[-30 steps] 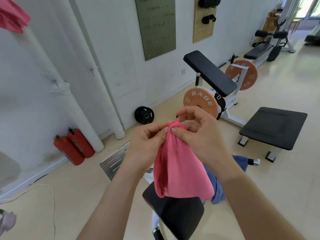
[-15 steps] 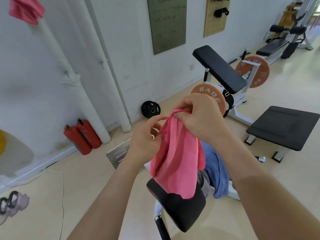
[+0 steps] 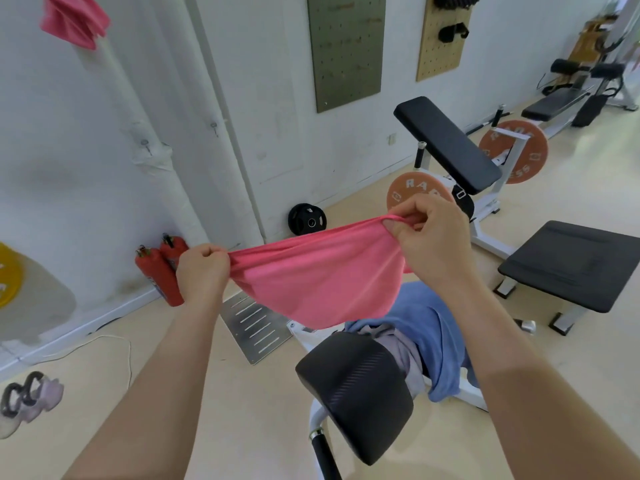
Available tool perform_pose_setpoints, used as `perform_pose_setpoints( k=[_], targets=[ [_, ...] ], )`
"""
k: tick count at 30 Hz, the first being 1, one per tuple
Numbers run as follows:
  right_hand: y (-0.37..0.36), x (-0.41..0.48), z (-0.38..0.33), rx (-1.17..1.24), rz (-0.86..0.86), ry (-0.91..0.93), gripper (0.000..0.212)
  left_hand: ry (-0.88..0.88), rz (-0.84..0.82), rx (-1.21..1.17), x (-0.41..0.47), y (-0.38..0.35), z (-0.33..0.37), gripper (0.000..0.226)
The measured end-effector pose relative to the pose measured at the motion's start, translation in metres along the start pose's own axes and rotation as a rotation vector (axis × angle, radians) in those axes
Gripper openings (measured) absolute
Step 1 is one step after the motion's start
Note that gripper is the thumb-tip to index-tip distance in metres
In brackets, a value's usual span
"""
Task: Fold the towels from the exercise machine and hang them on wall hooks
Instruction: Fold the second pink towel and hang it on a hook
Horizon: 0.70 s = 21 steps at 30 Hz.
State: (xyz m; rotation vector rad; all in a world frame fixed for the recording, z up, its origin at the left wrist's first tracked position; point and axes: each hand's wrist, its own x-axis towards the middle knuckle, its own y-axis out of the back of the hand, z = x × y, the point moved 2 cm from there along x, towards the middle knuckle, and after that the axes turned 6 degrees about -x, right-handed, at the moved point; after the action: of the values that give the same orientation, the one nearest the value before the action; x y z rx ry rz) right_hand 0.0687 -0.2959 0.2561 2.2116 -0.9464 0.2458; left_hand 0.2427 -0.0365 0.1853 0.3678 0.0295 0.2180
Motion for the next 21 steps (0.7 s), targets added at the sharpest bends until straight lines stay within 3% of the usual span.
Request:
perform_pose_setpoints(
  k=[3, 6, 11, 14, 17, 21],
  targets=[
    [-0.005, 0.003, 0.009, -0.099, -0.048, -0.01, 0.012, 0.134, -0.232, 0.072, 0.003, 0.006, -0.006, 0.012],
    [-0.009, 0.007, 0.024, -0.161, -0.168, -0.103, 0.005, 0.225, -0.461, 0.171, -0.002, 0.01, -0.015, 0.02],
    [-0.026, 0.014, 0.05, 0.325, -0.574, -0.388, 0.009, 0.238, -0.347, 0.054, 0.013, 0.004, -0.022, 0.023],
    [-0.039, 0.026, 0.061, 0.298, -0.64, -0.398, 0.008, 0.233, -0.273, -0.019, 0.025, -0.007, -0.02, 0.025],
    [-0.05, 0.044, 0.062, 0.047, -0.599, -0.249, 0.017, 0.186, -0.19, -0.136, 0.04, -0.017, -0.012, 0.028],
    [-0.049, 0.062, 0.049, -0.11, -0.271, -0.081, 0.012, 0.011, -0.081, -0.226, 0.047, -0.022, 0.015, 0.029]
  ],
)
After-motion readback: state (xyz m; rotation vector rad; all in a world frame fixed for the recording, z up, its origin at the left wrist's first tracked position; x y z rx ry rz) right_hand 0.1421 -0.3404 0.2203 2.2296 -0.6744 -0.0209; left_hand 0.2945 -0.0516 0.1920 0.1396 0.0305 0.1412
